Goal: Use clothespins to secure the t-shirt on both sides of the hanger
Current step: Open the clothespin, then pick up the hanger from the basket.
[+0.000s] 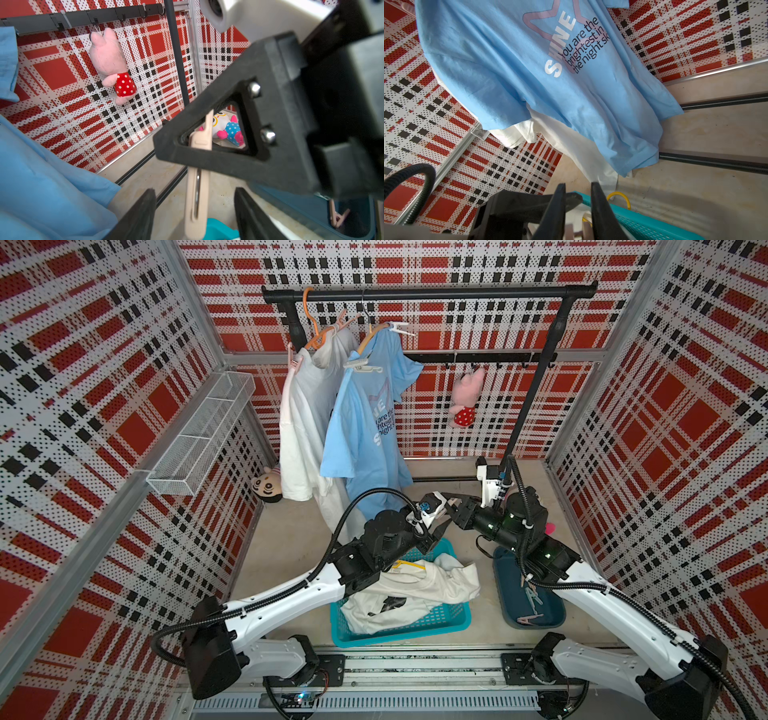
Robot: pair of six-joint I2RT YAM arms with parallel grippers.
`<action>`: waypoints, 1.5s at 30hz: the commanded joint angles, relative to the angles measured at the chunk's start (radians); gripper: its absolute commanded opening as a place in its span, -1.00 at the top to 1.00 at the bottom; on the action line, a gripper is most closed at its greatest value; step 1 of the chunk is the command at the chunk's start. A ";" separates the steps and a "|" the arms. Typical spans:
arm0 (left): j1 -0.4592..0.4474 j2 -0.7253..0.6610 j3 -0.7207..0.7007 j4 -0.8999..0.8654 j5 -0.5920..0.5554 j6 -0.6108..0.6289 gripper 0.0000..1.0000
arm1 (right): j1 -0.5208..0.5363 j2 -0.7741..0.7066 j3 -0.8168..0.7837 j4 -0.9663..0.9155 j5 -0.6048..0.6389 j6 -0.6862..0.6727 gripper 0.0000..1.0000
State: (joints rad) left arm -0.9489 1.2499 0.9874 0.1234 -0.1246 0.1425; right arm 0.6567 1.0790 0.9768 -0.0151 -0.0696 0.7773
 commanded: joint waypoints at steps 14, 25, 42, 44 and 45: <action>0.274 -0.189 -0.032 -0.305 0.019 -0.428 -0.47 | -0.023 0.041 -0.061 -0.061 0.269 -0.058 1.00; 0.498 -0.020 0.058 -0.639 0.254 -0.395 -0.32 | -0.025 -0.037 -0.156 -0.074 0.263 -0.051 1.00; 0.467 0.261 0.104 -0.653 0.304 -0.459 -0.02 | -0.025 -0.146 -0.249 -0.088 0.237 -0.058 1.00; 0.468 0.272 0.100 -0.657 0.302 -0.458 0.01 | -0.025 -0.152 -0.255 -0.090 0.231 -0.057 1.00; 0.472 0.278 0.099 -0.661 0.301 -0.455 0.03 | -0.024 -0.151 -0.257 -0.091 0.228 -0.055 1.00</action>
State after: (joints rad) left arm -0.4789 1.5097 1.0714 -0.5175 0.1661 -0.3107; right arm 0.6380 0.9474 0.7368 -0.1024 0.1688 0.7258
